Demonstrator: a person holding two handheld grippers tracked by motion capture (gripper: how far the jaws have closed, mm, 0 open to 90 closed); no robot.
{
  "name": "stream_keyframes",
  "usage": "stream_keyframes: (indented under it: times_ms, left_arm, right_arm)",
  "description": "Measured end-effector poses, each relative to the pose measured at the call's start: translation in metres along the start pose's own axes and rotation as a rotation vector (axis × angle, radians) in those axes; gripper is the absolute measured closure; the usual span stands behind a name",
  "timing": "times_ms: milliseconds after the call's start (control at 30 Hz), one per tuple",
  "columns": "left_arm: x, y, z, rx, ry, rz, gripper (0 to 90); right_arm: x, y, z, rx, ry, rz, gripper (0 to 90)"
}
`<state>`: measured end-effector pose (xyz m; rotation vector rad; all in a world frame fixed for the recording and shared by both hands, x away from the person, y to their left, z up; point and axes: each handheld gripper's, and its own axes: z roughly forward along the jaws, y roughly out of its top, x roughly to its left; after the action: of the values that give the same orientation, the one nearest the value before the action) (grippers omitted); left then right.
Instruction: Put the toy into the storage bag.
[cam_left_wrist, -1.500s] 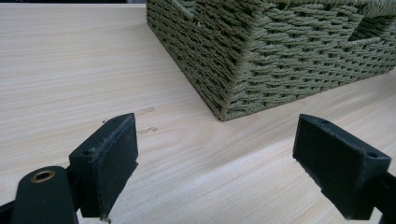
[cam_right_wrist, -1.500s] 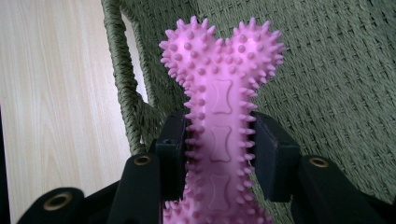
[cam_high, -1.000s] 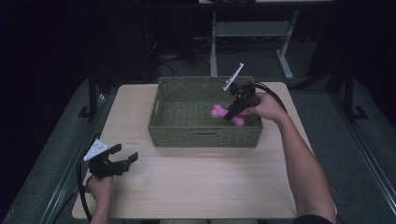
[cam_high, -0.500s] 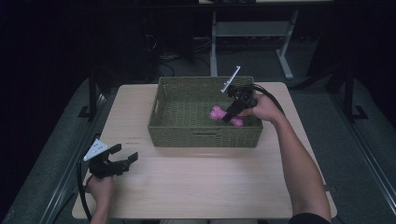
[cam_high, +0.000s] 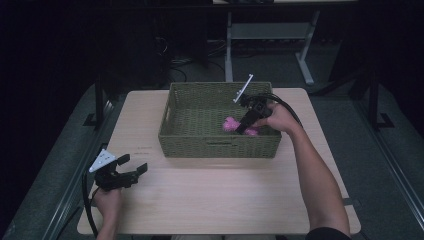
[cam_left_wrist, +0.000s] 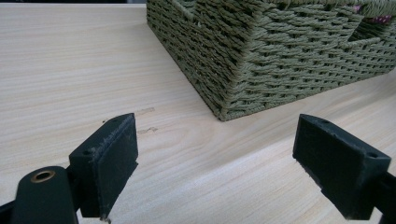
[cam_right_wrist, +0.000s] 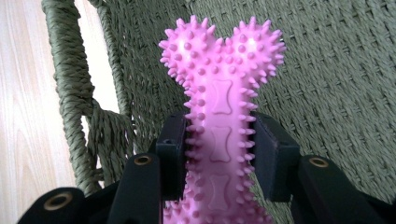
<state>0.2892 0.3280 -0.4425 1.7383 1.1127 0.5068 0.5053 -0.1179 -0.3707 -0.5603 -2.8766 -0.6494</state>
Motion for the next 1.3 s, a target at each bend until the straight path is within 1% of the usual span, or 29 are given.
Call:
stream_keyframes:
  times_ms: [100,200,233,300,400,800,867,1033,1100,1133,1167,1233,1300]
  left_arm:
    - [0.000,0.000,0.000,0.000,-0.001,0.000,13.6]
    - [0.000,0.000,0.000,0.001,-0.002,-0.001,13.6]
    - [0.000,0.000,0.000,0.000,-0.002,0.000,13.6]
    - [0.000,0.000,0.000,0.000,-0.002,-0.001,13.6]
    - [0.000,0.000,0.000,0.002,-0.002,-0.001,13.6]
    - [-0.001,0.000,0.001,-0.001,-0.003,-0.002,13.6]
    - [0.000,0.000,0.000,0.000,-0.003,-0.003,13.6]
    - [0.000,0.000,0.000,0.000,-0.002,-0.003,13.6]
    - [0.000,0.000,0.000,-0.001,-0.003,-0.004,13.6]
    - [0.000,0.000,0.000,-0.001,-0.001,-0.005,13.6]
    - [0.000,0.000,0.000,-0.002,-0.002,-0.007,13.6]
    - [0.000,0.000,0.001,-0.003,-0.004,-0.007,13.6]
    - [-0.001,0.000,0.001,-0.002,-0.004,-0.005,13.6]
  right_arm:
    - [0.000,0.000,0.003,0.010,0.000,0.001,58.2]
    - [0.002,0.001,0.008,0.037,-0.006,-0.005,58.2]
    - [0.002,0.000,0.009,0.031,-0.008,-0.005,58.2]
    - [0.001,-0.001,0.010,0.019,0.002,0.002,58.2]
    - [0.002,-0.002,0.012,0.034,-0.001,0.004,58.2]
    - [0.003,-0.002,0.004,0.004,-0.002,0.005,57.7]
    - [0.004,-0.002,0.005,0.005,-0.007,0.005,57.3]
    - [0.003,-0.001,0.008,0.026,-0.012,0.012,55.9]
    - [0.003,-0.001,0.006,0.005,-0.003,0.019,56.0]
    - [0.003,-0.001,0.005,-0.002,-0.004,0.020,56.4]
    - [0.003,0.000,0.003,0.001,-0.010,0.026,56.7]
    - [0.004,0.001,0.003,0.007,-0.022,0.022,56.4]
    - [0.005,0.001,0.002,0.007,-0.021,0.022,56.1]
